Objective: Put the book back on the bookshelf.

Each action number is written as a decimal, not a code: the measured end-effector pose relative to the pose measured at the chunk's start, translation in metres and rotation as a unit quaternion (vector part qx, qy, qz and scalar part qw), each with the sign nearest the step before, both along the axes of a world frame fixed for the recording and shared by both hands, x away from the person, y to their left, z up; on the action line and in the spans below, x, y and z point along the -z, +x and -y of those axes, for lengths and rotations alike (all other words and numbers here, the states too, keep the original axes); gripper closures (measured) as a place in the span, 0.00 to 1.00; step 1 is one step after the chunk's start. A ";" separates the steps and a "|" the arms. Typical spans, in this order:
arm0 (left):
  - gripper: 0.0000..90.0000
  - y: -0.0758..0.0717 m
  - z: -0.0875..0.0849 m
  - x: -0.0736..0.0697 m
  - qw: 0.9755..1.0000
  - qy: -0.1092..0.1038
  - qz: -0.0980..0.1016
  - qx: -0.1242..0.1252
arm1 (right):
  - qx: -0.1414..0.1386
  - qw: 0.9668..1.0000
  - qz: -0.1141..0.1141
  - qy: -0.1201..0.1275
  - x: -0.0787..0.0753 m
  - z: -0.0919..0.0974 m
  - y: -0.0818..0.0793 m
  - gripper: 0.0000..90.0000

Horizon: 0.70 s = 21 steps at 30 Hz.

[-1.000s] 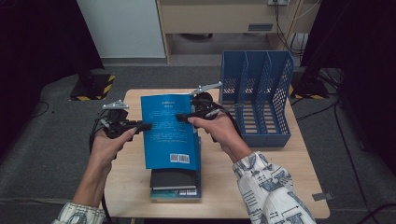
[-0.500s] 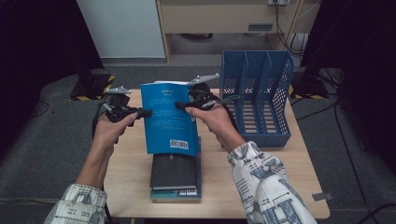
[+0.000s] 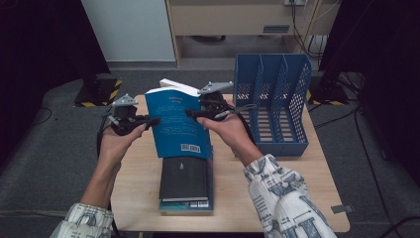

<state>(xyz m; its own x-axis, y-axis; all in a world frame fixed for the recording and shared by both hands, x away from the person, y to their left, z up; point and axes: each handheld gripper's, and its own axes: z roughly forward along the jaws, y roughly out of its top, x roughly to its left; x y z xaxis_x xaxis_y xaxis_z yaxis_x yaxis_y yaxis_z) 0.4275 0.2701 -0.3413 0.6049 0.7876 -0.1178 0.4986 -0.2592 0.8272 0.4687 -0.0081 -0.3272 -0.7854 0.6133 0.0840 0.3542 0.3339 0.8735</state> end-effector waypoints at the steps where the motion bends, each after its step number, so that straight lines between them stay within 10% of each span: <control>1: 0.80 0.000 0.000 0.000 1.000 0.000 0.000 0.000 | 0.000 1.000 0.000 0.000 0.000 0.000 0.000 0.65; 8: 0.75 -0.022 0.002 0.003 1.000 -0.009 0.022 -0.001 | -0.030 0.999 0.017 -0.013 -0.002 0.007 -0.027 0.63; 21: 0.69 -0.030 0.005 0.010 0.999 -0.010 0.044 -0.017 | -0.076 0.997 0.031 0.010 -0.013 0.002 -0.029 0.59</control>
<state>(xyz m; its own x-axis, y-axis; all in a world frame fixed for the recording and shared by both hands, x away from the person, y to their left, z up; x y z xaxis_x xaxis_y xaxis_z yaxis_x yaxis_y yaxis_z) 0.3977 0.2649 -0.3517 0.5872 0.8053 -0.0820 0.4319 -0.2260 0.8731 0.4397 -0.0106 -0.3143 -0.8727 0.4863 0.0432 0.2460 0.3618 0.8992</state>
